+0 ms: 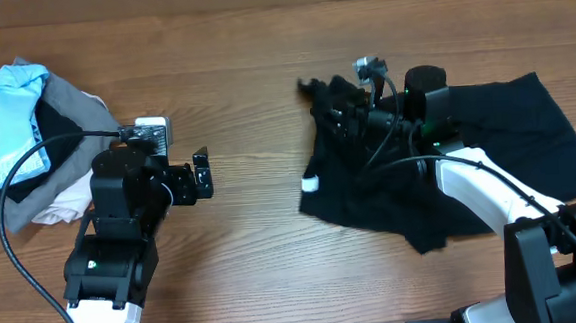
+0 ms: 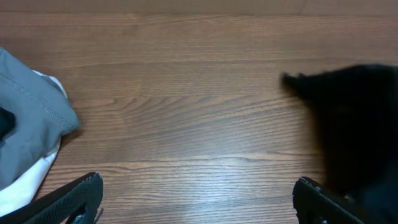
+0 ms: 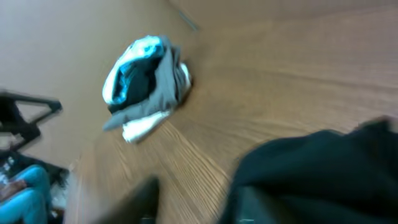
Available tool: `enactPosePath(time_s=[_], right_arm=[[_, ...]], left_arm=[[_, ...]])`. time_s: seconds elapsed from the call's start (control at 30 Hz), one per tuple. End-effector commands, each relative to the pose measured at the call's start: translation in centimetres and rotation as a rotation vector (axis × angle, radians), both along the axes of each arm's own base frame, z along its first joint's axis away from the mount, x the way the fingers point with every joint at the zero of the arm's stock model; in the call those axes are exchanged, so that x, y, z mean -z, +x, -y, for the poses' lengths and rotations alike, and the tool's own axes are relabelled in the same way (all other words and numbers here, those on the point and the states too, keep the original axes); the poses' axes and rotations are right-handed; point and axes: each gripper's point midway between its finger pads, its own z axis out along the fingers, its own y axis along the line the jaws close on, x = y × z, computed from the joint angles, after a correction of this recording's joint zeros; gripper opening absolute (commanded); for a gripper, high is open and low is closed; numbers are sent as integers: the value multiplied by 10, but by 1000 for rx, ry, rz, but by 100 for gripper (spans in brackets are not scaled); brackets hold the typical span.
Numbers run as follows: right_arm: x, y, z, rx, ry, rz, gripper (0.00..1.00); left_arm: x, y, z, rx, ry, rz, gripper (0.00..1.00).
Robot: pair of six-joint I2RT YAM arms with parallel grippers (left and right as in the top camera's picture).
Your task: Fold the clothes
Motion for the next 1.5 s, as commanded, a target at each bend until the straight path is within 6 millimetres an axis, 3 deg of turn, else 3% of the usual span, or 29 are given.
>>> enactPosePath(time_s=[0.0, 0.17, 0.2, 0.27, 0.43, 0.6, 0.77, 0.8, 0.87, 0.97, 1.1, 1.17, 1.3, 1.33, 1.47], right_arm=[[-2, 2, 0, 38, 47, -130, 100], [54, 1, 37, 209, -95, -360, 100], [71, 1, 60, 304, -172, -417, 100], [81, 0, 90, 415, -265, -445, 100], [63, -10, 168, 659, -436, -457, 100], [32, -36, 216, 787, -406, -488, 100], [28, -65, 248, 877, -398, -573, 100], [29, -73, 254, 893, -398, -602, 100], [32, -80, 258, 904, -399, -632, 100], [39, -93, 262, 914, -411, -698, 100], [42, -98, 261, 910, -417, -722, 100], [43, -100, 261, 908, -419, -731, 100], [44, -102, 260, 905, -422, -742, 100], [44, -103, 260, 904, -422, -745, 100], [46, -106, 261, 909, -434, -758, 100]], left_arm=[[-13, 3, 1, 0, -19, 31, 100], [-14, 4, 1, 0, -20, 38, 100], [-16, 5, 1, 0, -21, 48, 100], [-19, 7, 2, -10, -38, 59, 100], [-15, 13, 8, -18, -111, 42, 100], [11, 28, 33, 59, -151, -40, 100], [35, 58, 77, 162, -148, -45, 100], [49, 65, 92, 195, -145, -62, 100], [66, 70, 107, 226, -140, -88, 100], [114, 87, 139, 279, -117, -165, 100], [140, 112, 151, 281, -107, -210, 100], [148, 129, 167, 317, -127, -230, 99], [160, 151, 187, 354, -151, -247, 77], [164, 154, 191, 361, -152, -251, 52], [169, 156, 204, 400, -181, -262, 11]])
